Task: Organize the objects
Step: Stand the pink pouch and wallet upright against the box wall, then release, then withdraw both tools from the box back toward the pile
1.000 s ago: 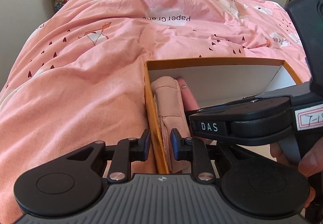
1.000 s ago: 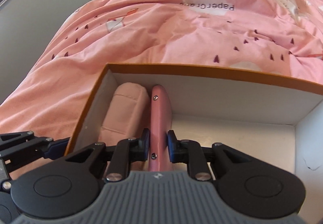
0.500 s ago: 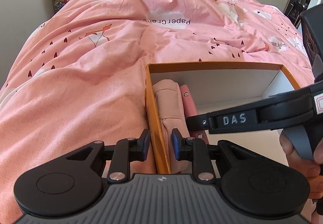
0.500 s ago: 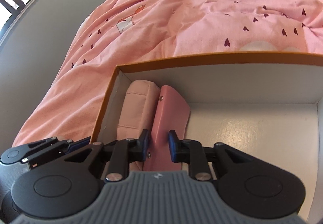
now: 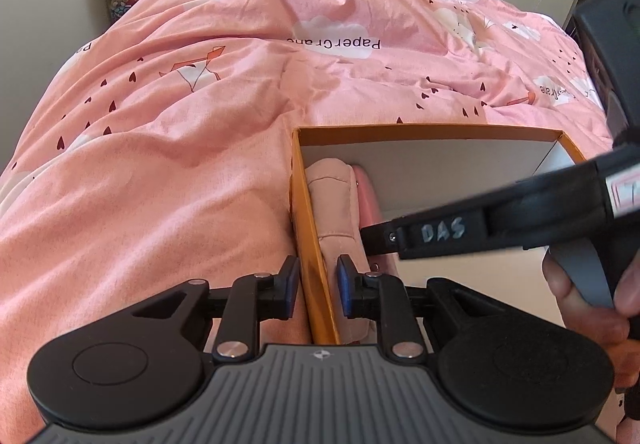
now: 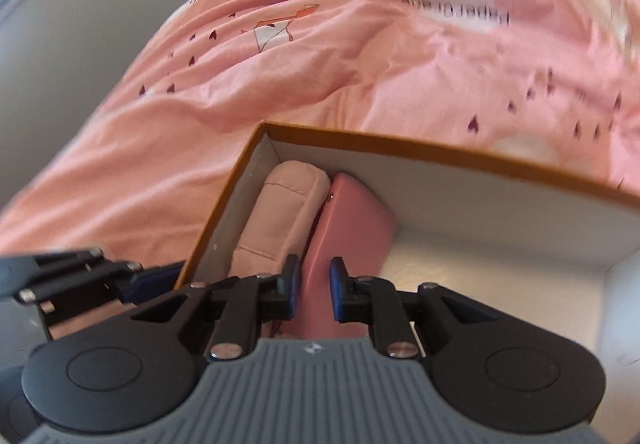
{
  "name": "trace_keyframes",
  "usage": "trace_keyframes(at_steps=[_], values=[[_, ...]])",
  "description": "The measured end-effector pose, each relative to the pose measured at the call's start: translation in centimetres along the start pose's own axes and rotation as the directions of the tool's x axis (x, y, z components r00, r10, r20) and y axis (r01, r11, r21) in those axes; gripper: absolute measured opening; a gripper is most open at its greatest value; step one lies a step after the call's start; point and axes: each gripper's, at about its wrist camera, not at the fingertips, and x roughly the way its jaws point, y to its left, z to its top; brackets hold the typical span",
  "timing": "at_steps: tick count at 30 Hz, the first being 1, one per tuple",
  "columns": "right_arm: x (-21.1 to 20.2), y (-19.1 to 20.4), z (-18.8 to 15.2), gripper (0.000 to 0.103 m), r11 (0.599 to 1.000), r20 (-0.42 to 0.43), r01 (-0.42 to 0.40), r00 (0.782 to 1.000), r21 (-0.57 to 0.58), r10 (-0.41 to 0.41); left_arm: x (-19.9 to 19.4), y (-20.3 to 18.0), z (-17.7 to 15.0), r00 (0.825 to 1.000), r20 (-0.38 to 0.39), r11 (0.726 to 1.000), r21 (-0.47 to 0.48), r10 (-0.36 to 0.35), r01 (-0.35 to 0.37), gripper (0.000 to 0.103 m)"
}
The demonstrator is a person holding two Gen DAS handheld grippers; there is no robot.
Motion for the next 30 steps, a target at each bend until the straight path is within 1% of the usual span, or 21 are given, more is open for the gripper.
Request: trace_keyframes(at_steps=[1, 3, 7, 9, 13, 16, 18, 23, 26, 30], values=[[0.0, -0.8, 0.0, 0.021, 0.998, -0.008, -0.031, 0.999, 0.050, 0.031, -0.1, 0.0, 0.0, 1.000, 0.004, 1.000, -0.004, 0.000, 0.000, 0.023], [-0.2, -1.8, 0.0, 0.022, 0.992, -0.002, -0.068, 0.998, 0.110, 0.069, -0.2, 0.2, 0.1, 1.000, 0.011, 1.000, -0.014, -0.008, 0.008, 0.024], [-1.0, -2.1, -0.2, 0.022, 0.986, 0.020, -0.104, 0.995, 0.128, 0.103, -0.7, 0.1, 0.2, 1.000, 0.027, 1.000, -0.016, -0.013, 0.013, 0.027], [-1.3, -1.9, -0.1, 0.022, 0.987, 0.025, -0.105, 0.994, 0.123, 0.103, -1.0, 0.0, 0.4, 0.999, 0.036, 1.000, -0.015, -0.014, 0.015, 0.029], [-2.1, -1.6, -0.4, 0.022, 0.993, 0.038, -0.066, 0.997, 0.095, 0.063, -2.5, -0.2, 0.6, 0.998, 0.069, 1.000, -0.016, -0.013, 0.014, 0.029], [-3.6, -1.5, -0.9, 0.022, 0.996, 0.058, -0.053, 0.997, 0.071, 0.049, -4.5, -0.5, 0.8, 0.994, 0.110, 1.000, -0.009, -0.010, 0.011, 0.030], [-5.0, -1.2, -1.6, 0.022, 0.998, 0.079, -0.049, 0.996, 0.050, 0.045, -6.1, -1.0, 0.8, 0.992, 0.123, 1.000, -0.003, -0.008, 0.009, 0.030], [-10.1, -0.4, -5.1, 0.024, 0.998, 0.151, -0.053, 0.987, -0.020, 0.055, -10.1, -3.1, -0.8, 0.992, 0.125, 0.999, 0.041, -0.033, 0.028, 0.030], [-12.7, 0.0, -7.9, 0.027, 0.999, 0.184, -0.020, 0.983, -0.045, 0.028, -11.6, -4.4, -2.4, 0.994, 0.096, 0.997, 0.050, -0.056, 0.052, 0.030], [-14.7, -0.1, -11.7, 0.028, 0.999, 0.181, 0.018, 0.983, -0.029, -0.012, -12.4, -5.5, -4.7, 0.995, 0.037, 0.995, 0.043, -0.091, 0.090, 0.030]])
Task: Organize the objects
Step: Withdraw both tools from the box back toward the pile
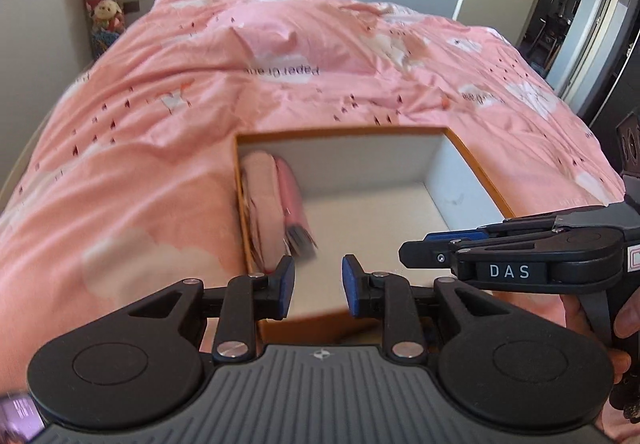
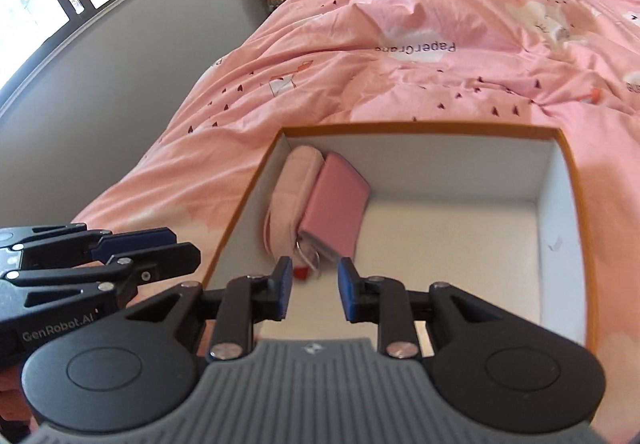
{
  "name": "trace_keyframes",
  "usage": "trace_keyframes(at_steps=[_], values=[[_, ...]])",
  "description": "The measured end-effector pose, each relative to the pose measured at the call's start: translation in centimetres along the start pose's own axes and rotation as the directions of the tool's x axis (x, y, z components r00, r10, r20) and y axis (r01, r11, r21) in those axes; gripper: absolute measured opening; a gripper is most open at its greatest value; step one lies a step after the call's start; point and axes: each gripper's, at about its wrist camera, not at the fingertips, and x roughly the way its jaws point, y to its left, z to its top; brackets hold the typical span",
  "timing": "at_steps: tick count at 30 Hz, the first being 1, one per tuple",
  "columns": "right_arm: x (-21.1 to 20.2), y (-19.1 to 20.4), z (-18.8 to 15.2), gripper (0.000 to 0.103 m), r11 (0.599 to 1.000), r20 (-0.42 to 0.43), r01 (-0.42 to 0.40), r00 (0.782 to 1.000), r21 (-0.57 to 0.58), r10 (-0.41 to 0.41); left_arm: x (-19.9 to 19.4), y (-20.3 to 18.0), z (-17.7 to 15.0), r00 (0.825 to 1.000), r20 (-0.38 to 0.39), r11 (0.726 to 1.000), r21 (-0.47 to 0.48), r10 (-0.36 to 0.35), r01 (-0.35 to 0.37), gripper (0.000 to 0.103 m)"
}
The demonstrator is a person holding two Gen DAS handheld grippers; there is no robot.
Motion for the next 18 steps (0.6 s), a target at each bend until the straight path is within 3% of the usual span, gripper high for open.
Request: trace_keyframes(at_steps=[5, 9, 12, 18], values=[[-1.5, 0.0, -4.0, 0.028, 1.000, -0.042, 0.029, 0.999, 0.001, -0.029, 0.8, -1.3, -2.7, 0.993, -0.100, 0.998, -0.016, -0.059, 0.057, 0.037], [-1.3, 0.0, -6.7, 0.036, 0.998, -0.113, 0.057, 0.992, -0.021, -0.059, 2.5, -2.2, -5.0, 0.977, -0.194, 0.996, -0.026, -0.092, 0.088, 0.044], [-0.8, -0.5, -8.5, 0.036, 0.993, -0.164, 0.106, 0.980, -0.042, -0.112, 4.0, -2.6, -6.4, 0.963, -0.255, 0.996, -0.038, -0.088, 0.081, 0.051], [-0.5, -1.2, -10.6, 0.035, 0.989, -0.204, 0.136, 0.968, -0.057, -0.145, 5.5, -2.4, -8.1, 0.945, -0.309, 0.991, -0.106, -0.111, 0.082, 0.052]])
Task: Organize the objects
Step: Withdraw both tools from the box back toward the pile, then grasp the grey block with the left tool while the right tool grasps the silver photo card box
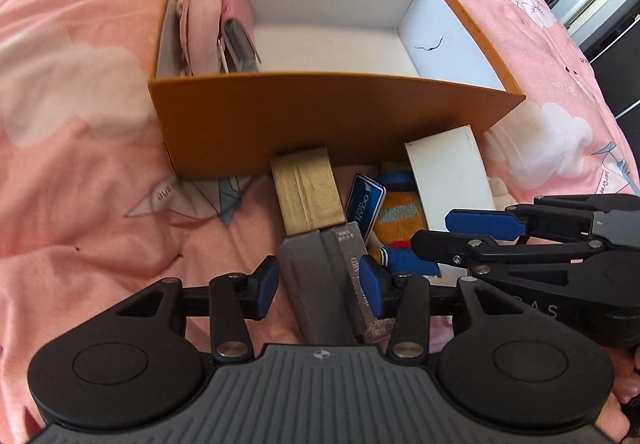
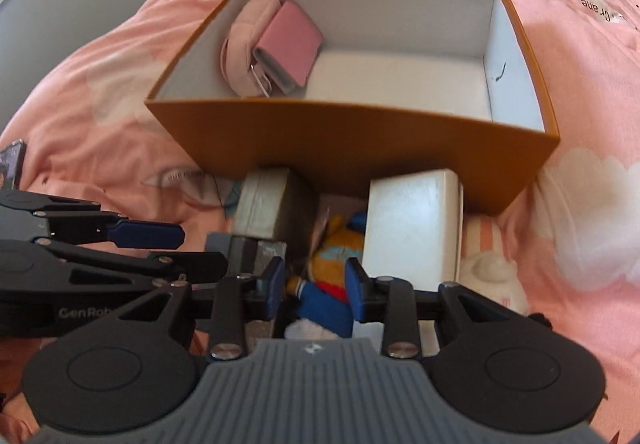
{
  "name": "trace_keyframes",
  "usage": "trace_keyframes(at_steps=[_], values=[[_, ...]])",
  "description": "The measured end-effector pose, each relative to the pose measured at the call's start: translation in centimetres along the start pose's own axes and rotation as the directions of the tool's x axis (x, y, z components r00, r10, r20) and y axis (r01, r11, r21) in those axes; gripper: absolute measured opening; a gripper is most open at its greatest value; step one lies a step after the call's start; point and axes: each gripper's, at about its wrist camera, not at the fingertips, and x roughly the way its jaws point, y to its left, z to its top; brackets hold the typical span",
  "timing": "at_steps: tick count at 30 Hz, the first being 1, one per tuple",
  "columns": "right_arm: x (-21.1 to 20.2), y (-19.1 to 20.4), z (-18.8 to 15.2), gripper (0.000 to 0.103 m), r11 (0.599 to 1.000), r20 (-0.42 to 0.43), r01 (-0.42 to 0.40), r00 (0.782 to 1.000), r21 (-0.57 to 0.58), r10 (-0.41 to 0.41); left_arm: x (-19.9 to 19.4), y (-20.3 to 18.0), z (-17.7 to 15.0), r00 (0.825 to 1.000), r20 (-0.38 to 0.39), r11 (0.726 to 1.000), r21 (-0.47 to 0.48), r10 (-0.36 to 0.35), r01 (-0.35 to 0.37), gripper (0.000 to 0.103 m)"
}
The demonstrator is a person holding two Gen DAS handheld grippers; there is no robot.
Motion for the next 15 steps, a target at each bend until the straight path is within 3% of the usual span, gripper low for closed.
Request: trace_keyframes(at_steps=[12, 15], values=[[0.6, -0.2, -0.1, 0.036, 1.000, -0.013, -0.005, 1.000, 0.009, 0.005, 2.1, 0.2, -0.5, 0.998, -0.061, 0.998, -0.070, -0.009, 0.005, 0.051], [0.6, -0.1, -0.1, 0.037, 1.000, -0.015, -0.007, 1.000, 0.006, 0.007, 2.3, 0.6, -0.6, 0.997, -0.067, 0.996, -0.090, -0.029, 0.023, 0.045]])
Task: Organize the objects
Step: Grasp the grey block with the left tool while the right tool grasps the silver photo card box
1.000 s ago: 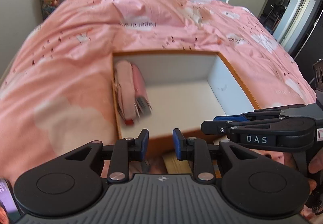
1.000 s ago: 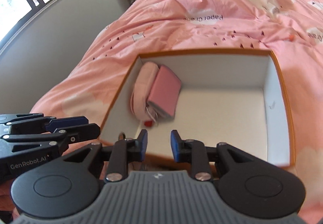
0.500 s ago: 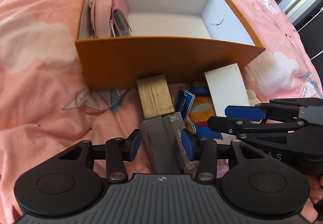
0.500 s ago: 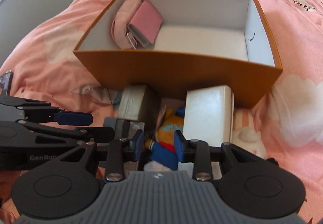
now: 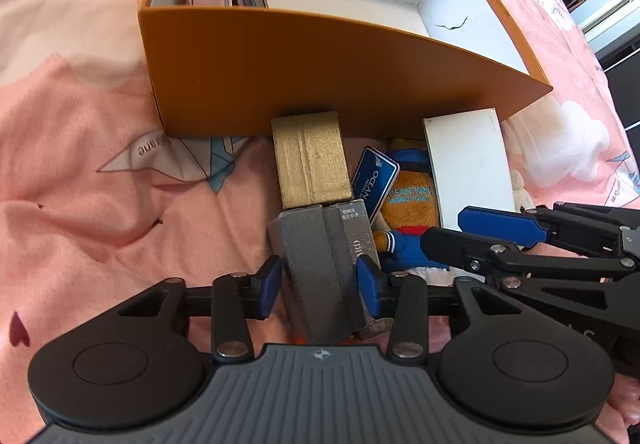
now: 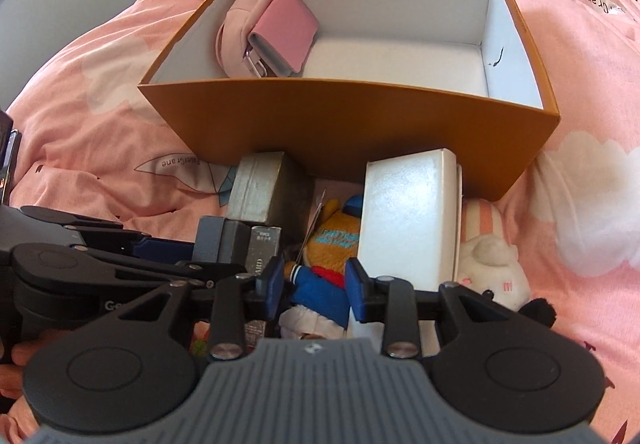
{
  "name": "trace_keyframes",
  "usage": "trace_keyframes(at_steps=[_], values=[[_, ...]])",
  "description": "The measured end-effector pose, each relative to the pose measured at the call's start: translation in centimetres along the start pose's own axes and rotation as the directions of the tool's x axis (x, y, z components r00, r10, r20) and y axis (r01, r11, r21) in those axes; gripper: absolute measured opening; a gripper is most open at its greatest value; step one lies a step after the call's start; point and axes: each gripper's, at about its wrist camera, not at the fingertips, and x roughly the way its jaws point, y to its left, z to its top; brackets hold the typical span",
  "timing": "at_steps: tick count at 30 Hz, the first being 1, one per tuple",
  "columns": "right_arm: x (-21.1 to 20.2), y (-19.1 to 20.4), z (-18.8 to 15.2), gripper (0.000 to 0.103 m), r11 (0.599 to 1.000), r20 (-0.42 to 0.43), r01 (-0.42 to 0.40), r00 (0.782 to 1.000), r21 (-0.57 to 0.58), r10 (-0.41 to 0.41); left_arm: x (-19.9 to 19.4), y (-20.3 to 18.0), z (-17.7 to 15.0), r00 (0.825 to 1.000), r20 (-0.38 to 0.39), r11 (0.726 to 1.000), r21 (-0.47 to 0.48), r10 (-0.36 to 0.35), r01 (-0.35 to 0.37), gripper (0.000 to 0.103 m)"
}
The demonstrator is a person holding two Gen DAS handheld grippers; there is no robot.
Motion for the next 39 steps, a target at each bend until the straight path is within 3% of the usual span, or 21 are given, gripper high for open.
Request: trace_keyframes(at_steps=[9, 19, 39], values=[[0.2, 0.7, -0.1, 0.038, 0.999, -0.011, -0.009, 1.000, -0.032, 0.008, -0.9, 0.7, -0.5, 1.000, 0.002, 1.000, -0.027, 0.001, -0.001, 0.043], [0.5, 2.0, 0.1, 0.038, 0.996, -0.031, -0.040, 0.999, -0.081, 0.038, -3.4, 0.9, -0.3, 0.994, 0.061, 0.996, -0.011, 0.094, -0.093, 0.042], [2.6, 3.2, 0.6, 0.038, 0.992, -0.090, -0.066, 0.994, -0.103, 0.057, -2.1, 2.9, -0.3, 0.993, 0.010, 0.991, -0.066, 0.114, -0.113, 0.042]])
